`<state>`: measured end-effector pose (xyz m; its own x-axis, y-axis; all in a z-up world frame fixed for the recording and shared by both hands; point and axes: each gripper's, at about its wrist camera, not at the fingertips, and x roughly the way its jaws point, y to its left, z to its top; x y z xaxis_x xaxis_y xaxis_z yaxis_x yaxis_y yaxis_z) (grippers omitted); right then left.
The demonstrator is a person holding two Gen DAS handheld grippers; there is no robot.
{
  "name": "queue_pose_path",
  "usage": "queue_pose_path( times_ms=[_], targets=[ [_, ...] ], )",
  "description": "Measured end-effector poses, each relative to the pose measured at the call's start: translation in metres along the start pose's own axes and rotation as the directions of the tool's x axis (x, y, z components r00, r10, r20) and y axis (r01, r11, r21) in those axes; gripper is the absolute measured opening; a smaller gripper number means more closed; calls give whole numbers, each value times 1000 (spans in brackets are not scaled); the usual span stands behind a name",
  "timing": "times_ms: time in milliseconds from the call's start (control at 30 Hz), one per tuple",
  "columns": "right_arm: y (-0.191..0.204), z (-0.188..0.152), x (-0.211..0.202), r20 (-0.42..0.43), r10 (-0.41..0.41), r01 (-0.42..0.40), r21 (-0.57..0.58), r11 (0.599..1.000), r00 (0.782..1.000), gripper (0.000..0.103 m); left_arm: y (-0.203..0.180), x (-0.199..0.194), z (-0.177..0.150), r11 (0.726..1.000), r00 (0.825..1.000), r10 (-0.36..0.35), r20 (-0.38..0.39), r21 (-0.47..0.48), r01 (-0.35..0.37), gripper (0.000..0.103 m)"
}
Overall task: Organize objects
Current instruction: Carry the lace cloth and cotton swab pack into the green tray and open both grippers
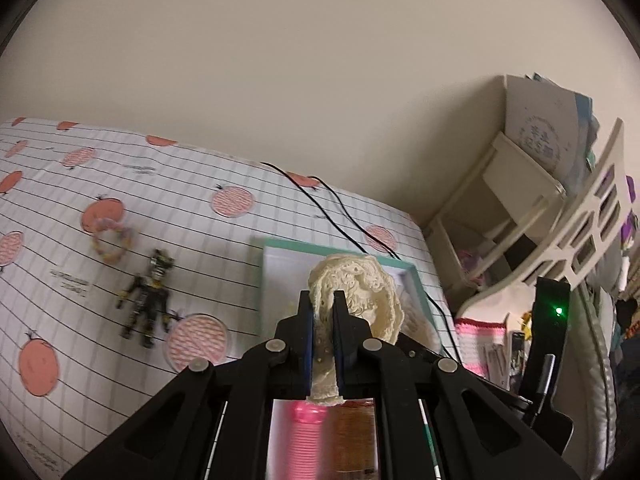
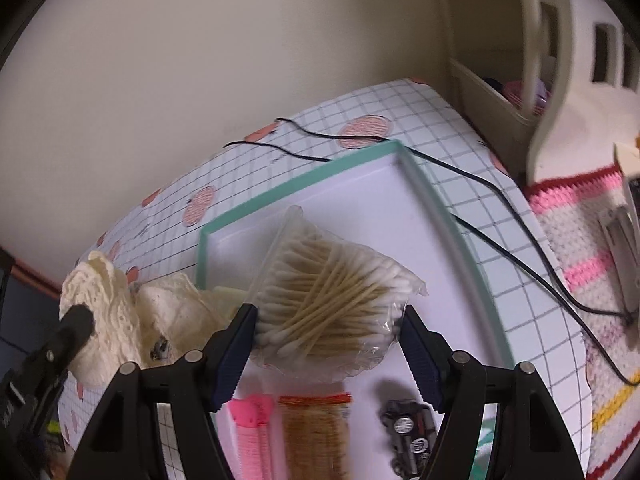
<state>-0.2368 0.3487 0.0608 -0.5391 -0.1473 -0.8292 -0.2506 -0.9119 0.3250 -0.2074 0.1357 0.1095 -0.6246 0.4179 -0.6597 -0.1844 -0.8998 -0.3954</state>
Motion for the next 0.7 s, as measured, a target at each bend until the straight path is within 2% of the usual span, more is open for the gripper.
queue_pose_path(
  times_ms=[367,500,700],
  targets=[
    [-21,1,-2,3,-93,92,33,995,996,74,-11,25,-18,999,996,-49,-71,-22,48,8],
    [-32,-2,2,-15,-130,130,67,989,991,74,-8,36,-28,999,993,-40,-113,-33,36,9],
    [-32,-4,5,-22,-139,140,64,988,990,74,-3,45,-37,1000,989,-2,-146,-23,-1,9]
  ],
)
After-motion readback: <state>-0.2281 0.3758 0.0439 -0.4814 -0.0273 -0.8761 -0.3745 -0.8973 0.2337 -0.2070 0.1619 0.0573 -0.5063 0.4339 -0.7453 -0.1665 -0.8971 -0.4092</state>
